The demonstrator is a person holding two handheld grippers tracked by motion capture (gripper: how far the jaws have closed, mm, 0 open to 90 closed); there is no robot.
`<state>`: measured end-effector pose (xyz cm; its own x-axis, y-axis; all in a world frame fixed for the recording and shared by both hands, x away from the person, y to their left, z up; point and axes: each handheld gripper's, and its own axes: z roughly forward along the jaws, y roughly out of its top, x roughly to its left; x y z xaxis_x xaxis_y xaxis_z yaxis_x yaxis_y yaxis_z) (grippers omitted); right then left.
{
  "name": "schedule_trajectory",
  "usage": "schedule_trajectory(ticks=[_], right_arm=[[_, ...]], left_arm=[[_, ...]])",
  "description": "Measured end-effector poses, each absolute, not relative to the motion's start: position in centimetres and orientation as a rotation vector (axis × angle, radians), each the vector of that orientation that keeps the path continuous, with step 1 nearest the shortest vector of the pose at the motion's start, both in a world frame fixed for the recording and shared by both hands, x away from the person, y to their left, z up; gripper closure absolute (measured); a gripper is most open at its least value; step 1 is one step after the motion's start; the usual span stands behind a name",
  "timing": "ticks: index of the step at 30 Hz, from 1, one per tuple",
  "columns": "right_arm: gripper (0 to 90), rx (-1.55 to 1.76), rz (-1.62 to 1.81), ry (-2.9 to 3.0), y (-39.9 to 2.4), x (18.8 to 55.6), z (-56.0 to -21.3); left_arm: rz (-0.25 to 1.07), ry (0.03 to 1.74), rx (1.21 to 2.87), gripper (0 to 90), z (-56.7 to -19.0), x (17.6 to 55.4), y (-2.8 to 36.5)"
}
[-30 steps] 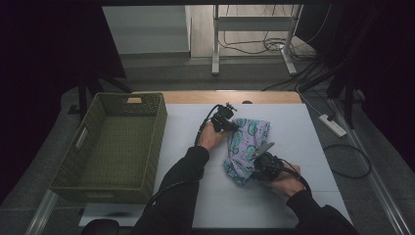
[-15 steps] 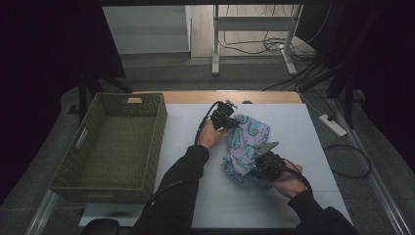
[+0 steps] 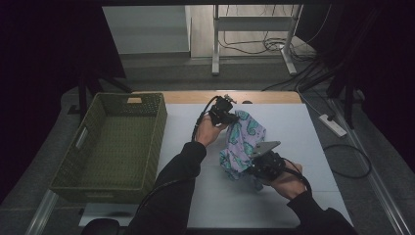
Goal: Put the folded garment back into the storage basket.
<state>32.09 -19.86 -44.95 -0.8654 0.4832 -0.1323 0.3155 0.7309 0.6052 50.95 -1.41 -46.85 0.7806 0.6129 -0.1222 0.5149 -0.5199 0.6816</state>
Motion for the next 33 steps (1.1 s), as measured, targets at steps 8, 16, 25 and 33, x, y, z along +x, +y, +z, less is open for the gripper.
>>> schedule_trajectory(ticks=[8, 16, 25, 33], right_arm=[[77.9, 0.590, 0.895, 2.630, -18.8, 31.7, -43.4], [77.9, 0.544, 0.942, 2.614, -17.6, 31.4, -42.2], [77.9, 0.508, 0.992, 2.609, -16.2, 31.2, -41.1], [77.8, 0.472, 1.032, 2.607, -14.5, 31.1, -40.3]], left_arm=[[0.217, 0.818, 2.236, 82.5, -44.2, 50.5, -0.1], [0.254, 0.824, 2.239, 82.5, -42.4, 50.0, 1.6], [0.287, 0.834, 2.244, 82.5, -40.8, 49.3, 3.9], [0.325, 0.841, 2.265, 82.5, -39.6, 48.8, 5.8]])
